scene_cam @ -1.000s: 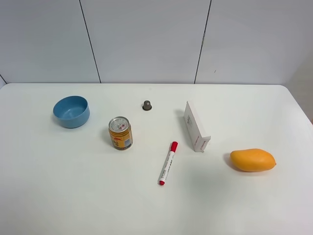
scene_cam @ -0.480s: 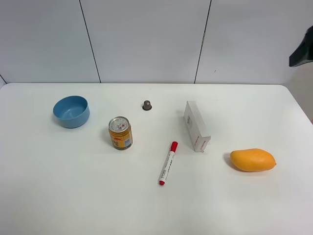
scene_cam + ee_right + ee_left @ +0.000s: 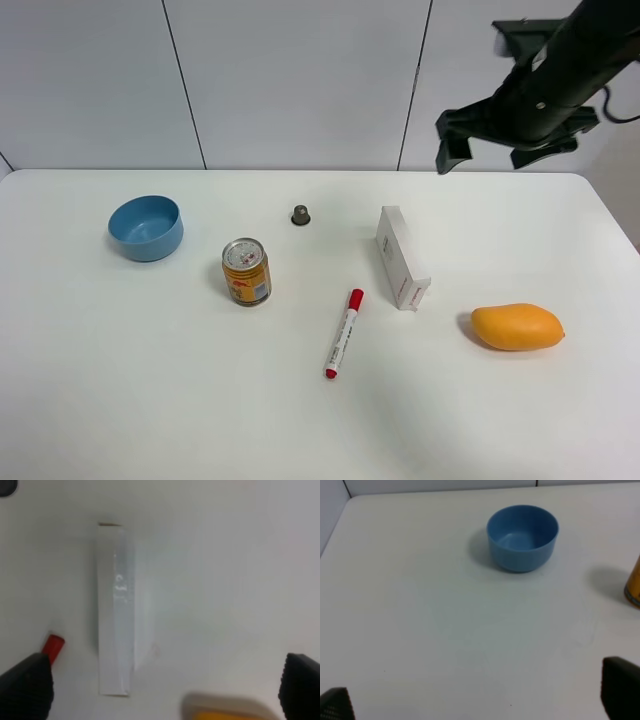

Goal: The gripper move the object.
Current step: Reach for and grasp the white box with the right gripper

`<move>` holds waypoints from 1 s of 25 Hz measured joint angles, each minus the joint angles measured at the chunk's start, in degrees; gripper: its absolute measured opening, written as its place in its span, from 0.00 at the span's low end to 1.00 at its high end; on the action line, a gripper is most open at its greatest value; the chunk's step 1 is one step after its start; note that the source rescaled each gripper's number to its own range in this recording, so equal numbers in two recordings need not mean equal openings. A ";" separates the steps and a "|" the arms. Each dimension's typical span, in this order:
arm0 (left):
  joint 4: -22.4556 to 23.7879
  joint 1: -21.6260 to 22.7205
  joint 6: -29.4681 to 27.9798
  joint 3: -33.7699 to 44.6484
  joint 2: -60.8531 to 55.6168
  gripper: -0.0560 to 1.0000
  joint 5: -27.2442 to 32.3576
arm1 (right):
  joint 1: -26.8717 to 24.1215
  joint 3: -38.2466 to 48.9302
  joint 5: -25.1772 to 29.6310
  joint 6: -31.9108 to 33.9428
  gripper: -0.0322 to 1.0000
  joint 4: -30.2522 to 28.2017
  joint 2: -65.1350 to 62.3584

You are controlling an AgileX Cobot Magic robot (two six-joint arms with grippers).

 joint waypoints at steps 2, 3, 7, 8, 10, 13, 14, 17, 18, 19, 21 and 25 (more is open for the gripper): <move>0.00 0.00 0.00 0.00 0.00 1.00 0.00 | 1.85 0.00 -1.49 1.29 0.87 0.00 3.15; 0.00 0.00 0.00 0.00 0.00 1.00 0.00 | 2.52 0.00 -2.04 1.53 0.87 -0.06 4.76; 0.00 0.00 0.00 0.00 0.00 1.00 0.00 | 5.30 0.00 -4.79 3.95 0.87 -1.27 10.21; 0.00 0.00 0.00 0.00 0.00 1.00 0.00 | 5.79 0.00 -5.31 5.02 0.87 -1.92 11.39; 0.00 0.00 0.00 0.00 0.00 1.00 0.00 | 6.26 0.00 -6.56 6.81 0.87 -3.04 13.31; 0.00 0.00 0.00 0.00 0.00 1.00 0.00 | 6.31 0.00 -8.21 7.53 0.87 -3.71 15.75; 0.00 0.00 0.00 0.00 0.00 1.00 0.00 | 6.31 0.00 -8.55 7.66 0.87 -4.02 16.54; 0.00 0.00 0.00 0.00 0.00 1.00 0.00 | 6.31 0.00 -8.80 7.72 0.87 -4.11 18.86; 0.00 0.00 0.00 0.00 0.00 1.00 0.00 | 6.31 0.00 -8.99 7.79 0.87 -4.17 19.69; 0.00 0.00 0.00 0.00 0.00 1.00 0.00 | 6.31 0.00 -9.29 7.95 0.87 -4.18 20.31; 0.00 0.00 0.00 0.00 0.00 1.00 0.00 | 6.31 0.00 -10.34 8.37 0.87 -4.46 21.67; 0.00 0.00 0.00 0.00 0.00 1.00 0.00 | 6.31 0.00 -12.32 9.23 0.82 -4.53 23.70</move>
